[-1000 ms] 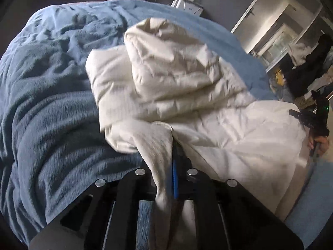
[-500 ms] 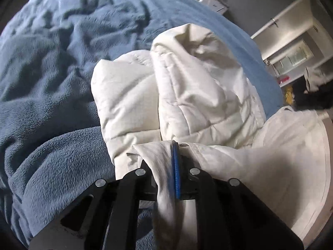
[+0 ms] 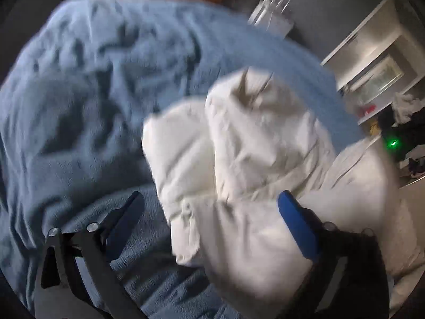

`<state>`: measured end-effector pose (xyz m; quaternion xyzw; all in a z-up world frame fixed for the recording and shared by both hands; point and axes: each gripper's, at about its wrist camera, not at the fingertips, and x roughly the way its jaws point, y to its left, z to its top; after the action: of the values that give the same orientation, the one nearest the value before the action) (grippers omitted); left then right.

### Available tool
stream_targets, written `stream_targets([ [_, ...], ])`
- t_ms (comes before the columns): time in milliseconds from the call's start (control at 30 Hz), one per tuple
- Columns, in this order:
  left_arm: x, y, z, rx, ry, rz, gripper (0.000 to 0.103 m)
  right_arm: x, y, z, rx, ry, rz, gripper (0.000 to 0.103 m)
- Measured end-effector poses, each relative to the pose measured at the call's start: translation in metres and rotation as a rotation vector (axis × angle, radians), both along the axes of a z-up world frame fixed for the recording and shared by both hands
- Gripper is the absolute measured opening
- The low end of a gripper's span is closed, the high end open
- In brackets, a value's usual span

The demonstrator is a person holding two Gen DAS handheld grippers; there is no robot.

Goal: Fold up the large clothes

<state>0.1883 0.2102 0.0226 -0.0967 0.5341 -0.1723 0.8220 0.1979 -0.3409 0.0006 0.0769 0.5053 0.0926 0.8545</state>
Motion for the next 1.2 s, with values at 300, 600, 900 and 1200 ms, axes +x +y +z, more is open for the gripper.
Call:
stream_targets([
  [300,-0.03,-0.013,0.013,0.152,-0.073,-0.035,0.096,-0.013,-0.025,0.019,0.158,0.024,-0.051,0.019],
  [600,-0.071,0.006,-0.022,0.231,-0.006,-0.069,0.096,-0.005,-0.022,0.006,0.111,0.033,-0.065,0.02],
  [900,-0.114,-0.007,-0.022,0.233,0.004,-0.221,0.096,-0.002,-0.02,0.004,0.091,0.043,-0.072,0.02],
  [1200,-0.121,-0.041,-0.025,0.222,-0.026,-0.316,0.093,-0.008,-0.021,0.018,0.093,0.057,-0.068,0.03],
])
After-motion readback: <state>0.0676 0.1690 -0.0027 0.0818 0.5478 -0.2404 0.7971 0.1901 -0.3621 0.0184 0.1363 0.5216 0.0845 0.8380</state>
